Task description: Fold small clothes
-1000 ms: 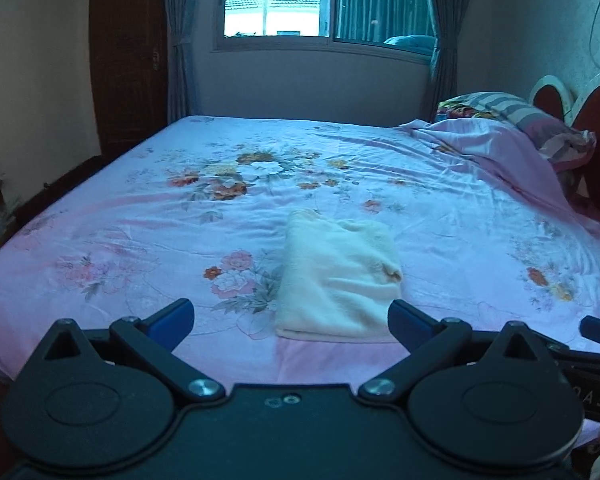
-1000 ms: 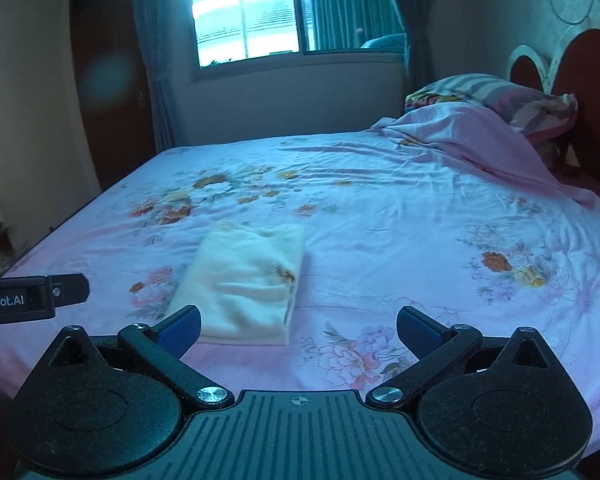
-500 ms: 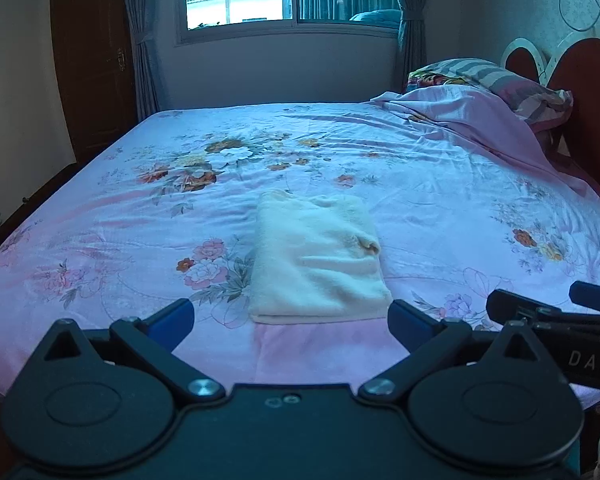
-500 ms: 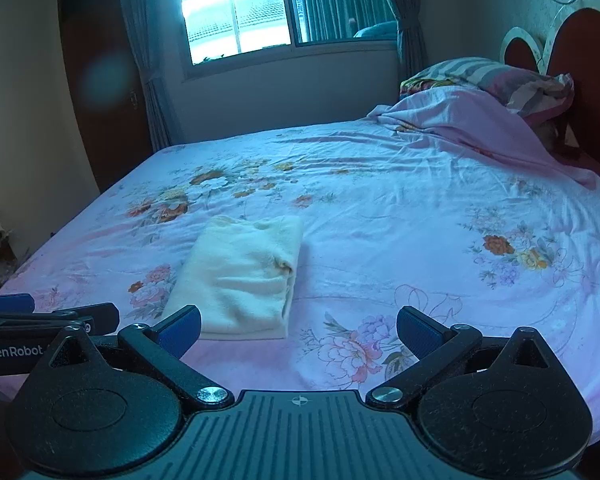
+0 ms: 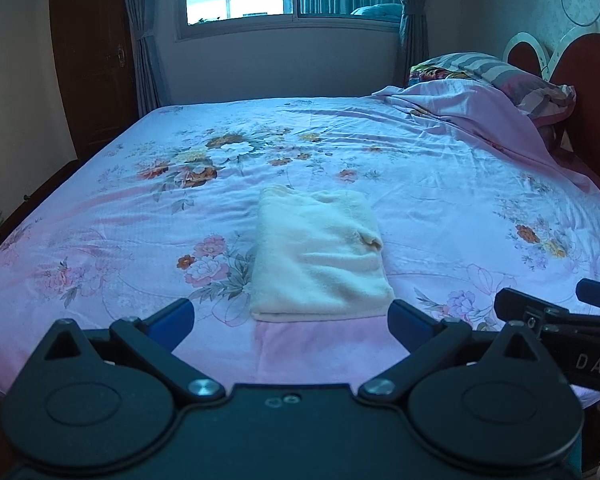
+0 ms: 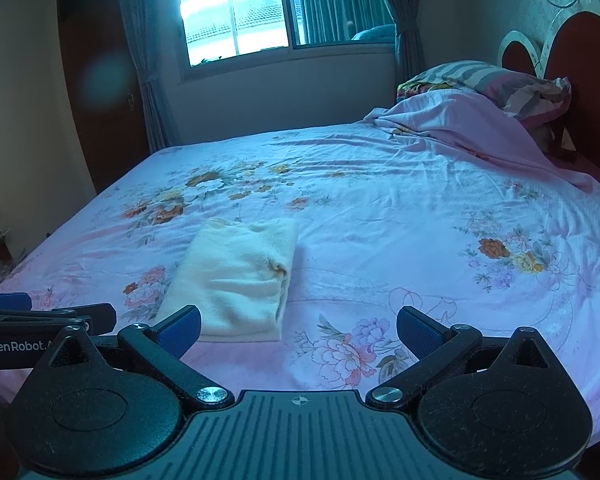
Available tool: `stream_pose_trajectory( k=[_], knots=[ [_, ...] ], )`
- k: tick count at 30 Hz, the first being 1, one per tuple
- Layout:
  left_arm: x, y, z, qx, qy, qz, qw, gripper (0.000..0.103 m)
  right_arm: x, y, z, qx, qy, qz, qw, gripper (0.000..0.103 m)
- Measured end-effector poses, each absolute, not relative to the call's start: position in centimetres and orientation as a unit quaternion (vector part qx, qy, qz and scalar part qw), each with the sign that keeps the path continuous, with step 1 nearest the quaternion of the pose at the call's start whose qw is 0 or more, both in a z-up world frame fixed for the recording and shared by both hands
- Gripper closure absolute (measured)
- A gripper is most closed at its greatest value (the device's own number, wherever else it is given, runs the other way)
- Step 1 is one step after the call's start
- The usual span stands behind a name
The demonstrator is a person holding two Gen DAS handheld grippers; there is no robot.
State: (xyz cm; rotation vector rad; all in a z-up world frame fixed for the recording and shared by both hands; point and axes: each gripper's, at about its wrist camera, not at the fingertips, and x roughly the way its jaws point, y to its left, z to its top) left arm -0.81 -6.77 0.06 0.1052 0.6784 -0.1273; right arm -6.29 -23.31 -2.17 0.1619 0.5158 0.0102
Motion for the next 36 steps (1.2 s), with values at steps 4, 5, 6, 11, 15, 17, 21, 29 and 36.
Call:
stream_pose_trajectory(
  k=[4,5,6,11,15,17,21,29,36],
  knots=[
    [-0.7,-6.8,0.0,0.051,0.335,-0.065,0.938,0.002,-6.3,-23.2,-2.2,0.077,0.253,0.004,0.964,0.0],
    [-0.7,-6.9,0.0,0.051,0.335,-0.065,0.938,0.002,-6.3,-23.2,-2.2,0.077,0.253,0.004,0.965,0.0],
    [-0.7,-6.8,0.0,0.05,0.337,-0.067,0.938,0.002,-6.4,-23.2,-2.2,0.076,0.251,0.004,0.965,0.0],
    [-0.6,-6.8,-0.2,0.044,0.341,-0.07,0.936,0.002,-6.4,-23.2,-2.2,0.076,0.25,0.006,0.965,0.0],
    [-0.4,-6.2,-0.3,0.019,0.344,-0.072,0.936,0.002,-6.3,-23.1,-2.4,0.072,0.253,0.005,0.965,0.0],
    [-0.3,-6.0,-0.3,0.014,0.343,-0.071,0.937,0.002,-6.3,-23.1,-2.4,0.073,0.253,0.006,0.965,0.0],
    [-0.2,-6.3,-0.5,0.02,0.344,-0.066,0.936,0.002,-6.3,-23.1,-2.4,0.072,0.252,0.004,0.965,0.0],
    [0.1,-6.6,-0.9,0.027,0.343,-0.062,0.937,0.002,-6.0,-23.4,-2.9,0.075,0.256,-0.002,0.964,0.0],
    [0.6,-6.9,-1.4,0.035,0.345,-0.061,0.936,0.002,-5.7,-23.8,-3.3,0.078,0.259,-0.007,0.963,0.0]
  ],
)
